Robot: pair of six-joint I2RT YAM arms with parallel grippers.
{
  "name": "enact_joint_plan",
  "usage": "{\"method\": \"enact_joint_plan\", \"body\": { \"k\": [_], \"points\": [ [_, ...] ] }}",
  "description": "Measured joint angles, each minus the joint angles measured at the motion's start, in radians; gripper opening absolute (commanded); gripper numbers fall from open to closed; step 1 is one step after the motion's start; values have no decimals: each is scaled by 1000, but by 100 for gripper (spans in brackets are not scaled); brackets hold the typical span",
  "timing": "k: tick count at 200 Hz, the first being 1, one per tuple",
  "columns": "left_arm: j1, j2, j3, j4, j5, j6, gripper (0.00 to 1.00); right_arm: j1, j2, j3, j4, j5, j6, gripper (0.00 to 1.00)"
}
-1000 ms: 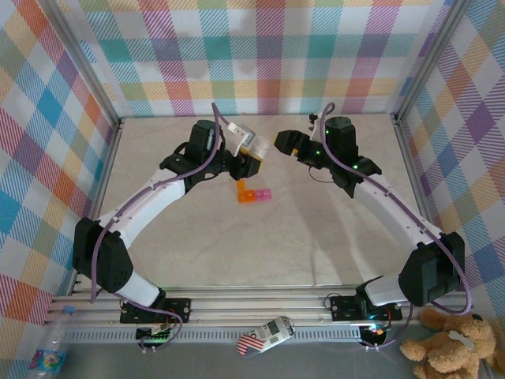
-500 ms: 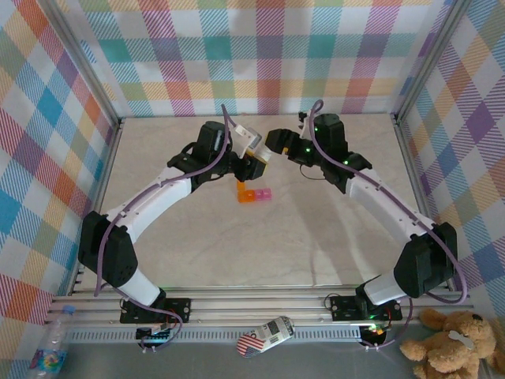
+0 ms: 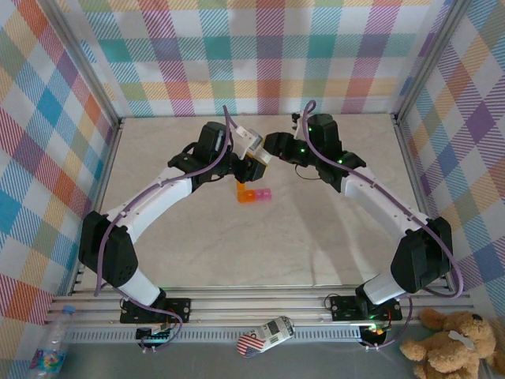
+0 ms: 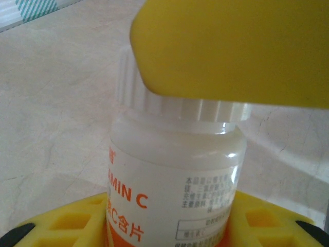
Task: Sort the pills into containers
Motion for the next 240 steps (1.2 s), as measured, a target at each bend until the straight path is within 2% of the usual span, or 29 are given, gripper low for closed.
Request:
{"method": "enact_joint_plan", "body": {
  "k": [34,78,86,101,108,126,174,202,240],
  "points": [
    [13,0,-1,9,48,-29,0,-51,-10,-77,132,-138,-51,42],
    [38,0,-15,71,212,-104,0,-117,-19,-119,251,-355,-103,43],
    [40,-2,-15,75,228,-110,0,-122,-19,-119,262,-379,-102,47],
    [42,-4,-15,76,241,-114,0,-126,-19,-119,272,-398,-100,65],
    [44,-5,-15,76,238,-114,0,-127,-19,-119,270,-398,-94,72],
    [49,-6,-15,74,208,-105,0,-130,-24,-118,247,-359,-72,80],
    [35,-6,-14,55,61,-39,0,-133,-105,-118,138,-146,19,80],
    [14,-5,-14,36,-9,0,0,-120,-111,-118,109,-81,50,80],
    [-11,-5,-14,30,-43,24,0,-66,-70,-101,82,-46,61,79]
  ]
}}
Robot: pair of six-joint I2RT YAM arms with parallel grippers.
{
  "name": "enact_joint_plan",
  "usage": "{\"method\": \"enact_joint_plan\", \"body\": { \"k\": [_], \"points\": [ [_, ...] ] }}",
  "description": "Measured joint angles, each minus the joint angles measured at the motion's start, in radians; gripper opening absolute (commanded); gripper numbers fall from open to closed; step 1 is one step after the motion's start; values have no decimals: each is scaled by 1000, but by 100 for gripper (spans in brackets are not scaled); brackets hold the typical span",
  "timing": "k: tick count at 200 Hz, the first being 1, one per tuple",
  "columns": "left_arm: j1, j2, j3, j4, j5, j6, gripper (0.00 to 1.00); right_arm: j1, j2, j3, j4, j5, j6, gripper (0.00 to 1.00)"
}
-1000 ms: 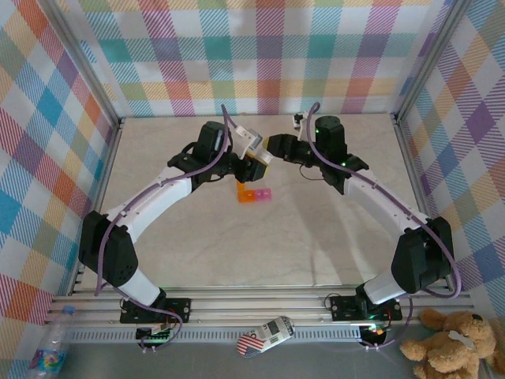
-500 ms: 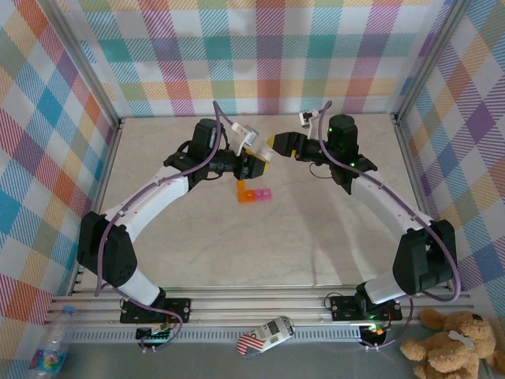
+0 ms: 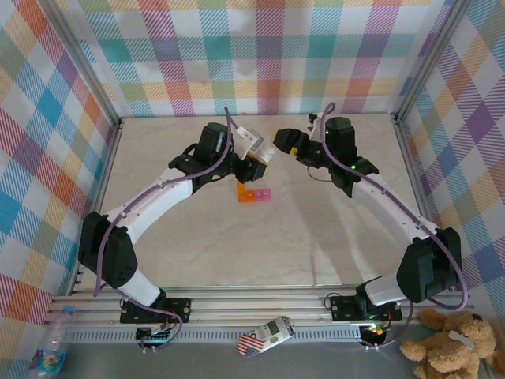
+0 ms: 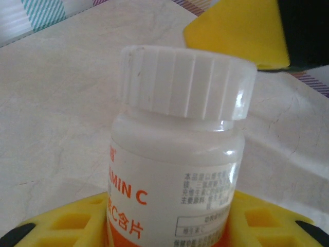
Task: Sort the pills into containers
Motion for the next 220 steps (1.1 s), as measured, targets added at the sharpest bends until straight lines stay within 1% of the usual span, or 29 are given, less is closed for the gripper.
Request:
{"method": "enact_joint_plan", "body": {
  "k": [42,96,151,159,171,192,205,220],
  "points": [
    [-3,0,0,-1,-13,6,0,40,25,10,-13,16,0,76],
    [-6,0,0,-1,-13,6,0,44,56,39,-15,18,0,70],
    [-7,1,0,-13,-12,5,0,51,72,47,-14,13,-3,51],
    [-8,2,0,-15,-12,5,0,51,72,47,-14,11,-6,48],
    [-8,2,0,-16,-11,5,0,51,72,47,-10,4,-15,47],
    [-7,2,0,-15,1,3,0,38,72,39,16,-37,-55,48],
    [-4,2,0,-15,21,-3,0,16,72,16,55,-98,-84,48],
    [11,2,0,-15,69,-25,0,-11,72,-8,99,-181,-111,47]
  ]
}}
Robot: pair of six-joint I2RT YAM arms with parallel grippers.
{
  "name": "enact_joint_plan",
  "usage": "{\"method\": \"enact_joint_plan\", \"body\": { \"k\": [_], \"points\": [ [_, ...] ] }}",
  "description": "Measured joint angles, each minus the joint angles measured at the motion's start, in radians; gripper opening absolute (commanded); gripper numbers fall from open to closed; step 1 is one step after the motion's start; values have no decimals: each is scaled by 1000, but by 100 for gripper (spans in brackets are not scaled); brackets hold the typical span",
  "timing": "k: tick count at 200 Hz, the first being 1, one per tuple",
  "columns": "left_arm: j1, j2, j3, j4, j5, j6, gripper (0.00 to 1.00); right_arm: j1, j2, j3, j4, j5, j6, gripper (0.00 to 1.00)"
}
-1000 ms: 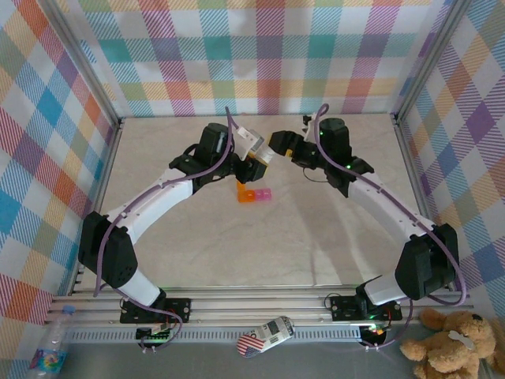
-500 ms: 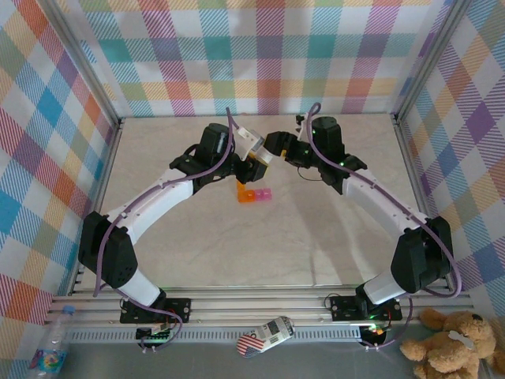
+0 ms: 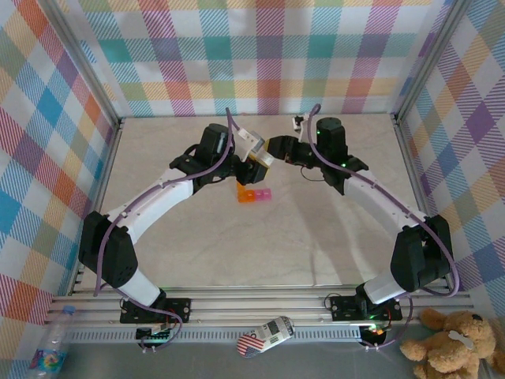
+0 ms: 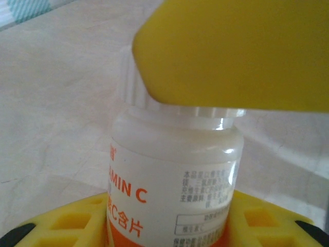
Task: Sort the pills into containers
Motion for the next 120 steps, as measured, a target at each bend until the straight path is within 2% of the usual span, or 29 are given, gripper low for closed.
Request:
{"method": "enact_joint_plan", "body": {
  "k": [36,43,54,61,74,120],
  "points": [
    [44,0,0,8,189,-70,0,-31,0,-8,70,-145,-45,49],
    [48,0,0,8,210,-78,0,-32,1,-8,76,-158,-45,55],
    [52,0,0,8,224,-83,0,-34,2,-8,78,-167,-45,68],
    [53,0,0,7,225,-82,0,-37,2,-8,73,-163,-36,76],
    [53,0,2,6,210,-79,0,-38,0,-8,65,-138,-32,83],
    [34,0,2,-10,37,-33,0,-38,-67,-8,-29,21,19,84]
  ]
}}
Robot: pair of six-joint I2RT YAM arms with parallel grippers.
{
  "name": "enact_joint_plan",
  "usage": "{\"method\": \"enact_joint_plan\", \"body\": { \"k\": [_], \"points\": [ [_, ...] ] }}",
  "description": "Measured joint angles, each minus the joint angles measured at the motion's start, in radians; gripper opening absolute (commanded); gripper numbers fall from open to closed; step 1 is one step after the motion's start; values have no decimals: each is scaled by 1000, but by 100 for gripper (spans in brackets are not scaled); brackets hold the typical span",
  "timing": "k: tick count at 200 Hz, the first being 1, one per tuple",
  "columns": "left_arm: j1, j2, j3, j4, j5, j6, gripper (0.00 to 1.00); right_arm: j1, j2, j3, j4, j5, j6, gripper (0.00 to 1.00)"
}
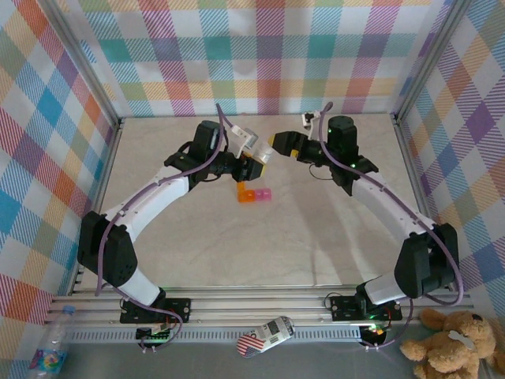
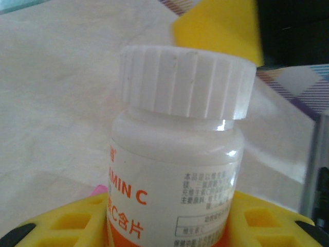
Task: Sort the pills into containers
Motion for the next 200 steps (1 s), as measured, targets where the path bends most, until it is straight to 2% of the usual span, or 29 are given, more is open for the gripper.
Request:
{"method": "enact_joint_plan", "body": {
  "k": [24,51,133,154,181,200],
  "points": [
    [-35,0,0,-3,-110,36,0,2,-24,1,-35,74,46,84],
    [-71,0,0,-6,-176,63,0,15,-13,9,-74,132,80,83],
    [-88,2,10,-18,-230,85,0,84,64,59,-93,165,96,76],
    [-94,2,12,-18,-231,86,0,88,76,61,-93,167,98,67],
    [-96,4,13,-20,-231,86,0,88,80,62,-95,165,100,48],
    [-97,10,13,-21,-231,86,0,89,80,64,-93,167,89,43]
  ]
}}
